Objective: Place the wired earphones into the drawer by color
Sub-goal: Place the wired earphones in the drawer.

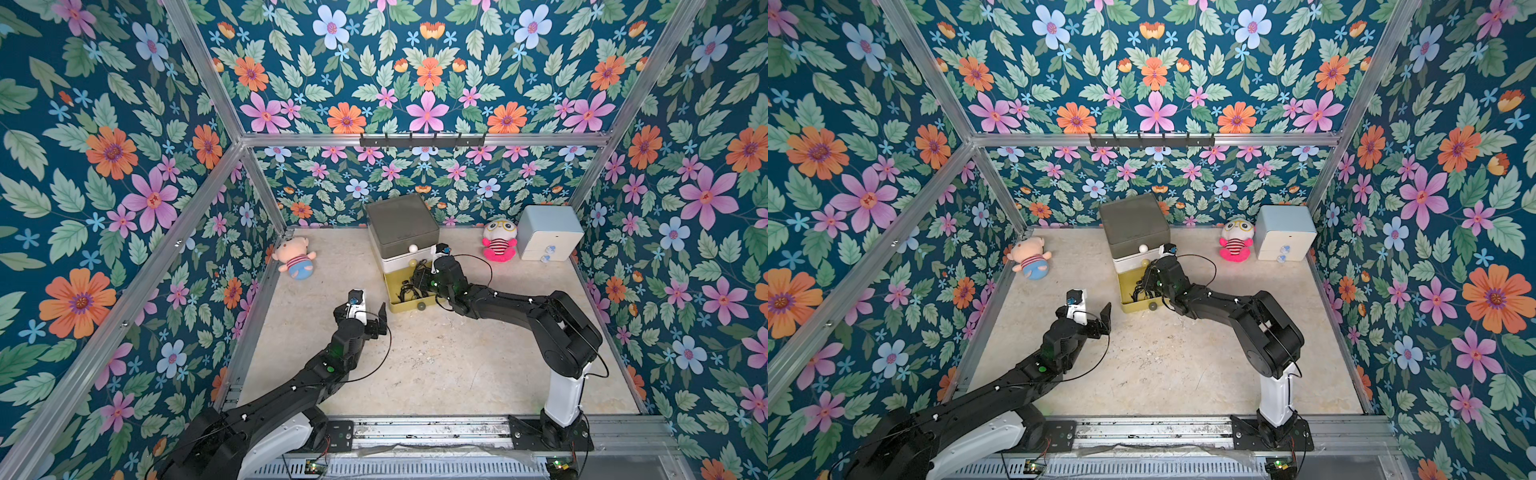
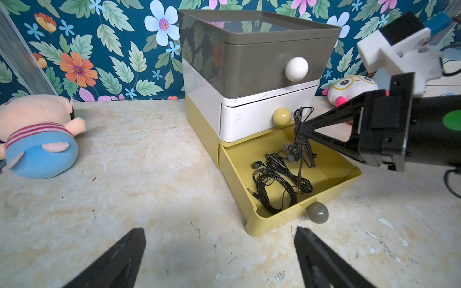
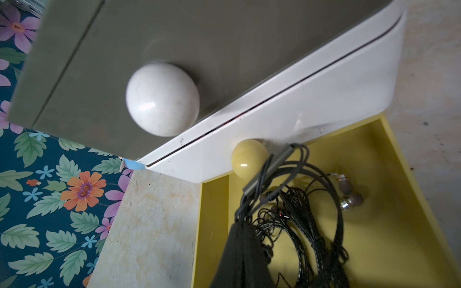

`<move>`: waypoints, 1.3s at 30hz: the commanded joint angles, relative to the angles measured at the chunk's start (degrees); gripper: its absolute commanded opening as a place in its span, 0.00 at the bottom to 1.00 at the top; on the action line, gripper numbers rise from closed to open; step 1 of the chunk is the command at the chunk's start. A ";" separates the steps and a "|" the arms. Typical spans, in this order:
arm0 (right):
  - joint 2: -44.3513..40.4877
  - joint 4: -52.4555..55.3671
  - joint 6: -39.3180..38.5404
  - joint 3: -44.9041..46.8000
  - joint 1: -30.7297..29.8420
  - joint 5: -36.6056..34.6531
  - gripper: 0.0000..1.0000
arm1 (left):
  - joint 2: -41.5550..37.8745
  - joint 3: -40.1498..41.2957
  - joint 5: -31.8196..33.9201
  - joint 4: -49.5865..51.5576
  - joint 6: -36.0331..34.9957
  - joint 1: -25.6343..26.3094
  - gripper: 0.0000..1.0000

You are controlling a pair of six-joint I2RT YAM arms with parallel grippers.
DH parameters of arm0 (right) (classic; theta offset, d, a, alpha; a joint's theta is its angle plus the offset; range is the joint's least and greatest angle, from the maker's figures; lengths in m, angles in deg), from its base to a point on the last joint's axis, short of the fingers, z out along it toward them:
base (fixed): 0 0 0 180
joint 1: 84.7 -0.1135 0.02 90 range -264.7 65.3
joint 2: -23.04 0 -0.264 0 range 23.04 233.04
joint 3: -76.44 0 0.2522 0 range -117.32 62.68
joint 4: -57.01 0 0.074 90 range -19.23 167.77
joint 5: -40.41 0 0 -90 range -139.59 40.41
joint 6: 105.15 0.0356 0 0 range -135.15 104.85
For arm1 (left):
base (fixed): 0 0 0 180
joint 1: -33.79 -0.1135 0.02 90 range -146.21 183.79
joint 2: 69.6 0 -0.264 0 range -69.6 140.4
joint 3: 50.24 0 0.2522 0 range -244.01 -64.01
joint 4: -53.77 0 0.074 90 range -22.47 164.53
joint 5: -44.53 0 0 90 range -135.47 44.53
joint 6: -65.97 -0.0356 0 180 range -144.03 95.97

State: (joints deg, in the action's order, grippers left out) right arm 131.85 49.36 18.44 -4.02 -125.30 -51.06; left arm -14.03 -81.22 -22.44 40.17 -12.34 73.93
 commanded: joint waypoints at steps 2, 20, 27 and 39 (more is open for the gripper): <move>-0.01 -1.44 0.27 -0.19 0.05 0.41 0.00 | -0.15 -0.10 0.95 -0.60 -0.52 -0.06 0.99; -9.03 1.05 -1.48 8.19 0.00 0.70 0.52 | -0.44 0.16 2.09 -0.62 -1.21 -0.06 0.99; -13.38 2.01 -1.69 14.20 0.05 2.56 0.54 | -1.22 0.43 2.11 -0.52 -0.98 -0.06 0.99; -15.46 -1.64 2.20 20.77 -1.35 6.01 0.54 | -1.26 0.43 2.05 -0.42 -0.78 -0.06 0.99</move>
State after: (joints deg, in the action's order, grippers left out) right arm 115.66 50.43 19.57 16.33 -126.46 -46.21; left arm -15.16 -81.02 -20.94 40.22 -13.00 73.93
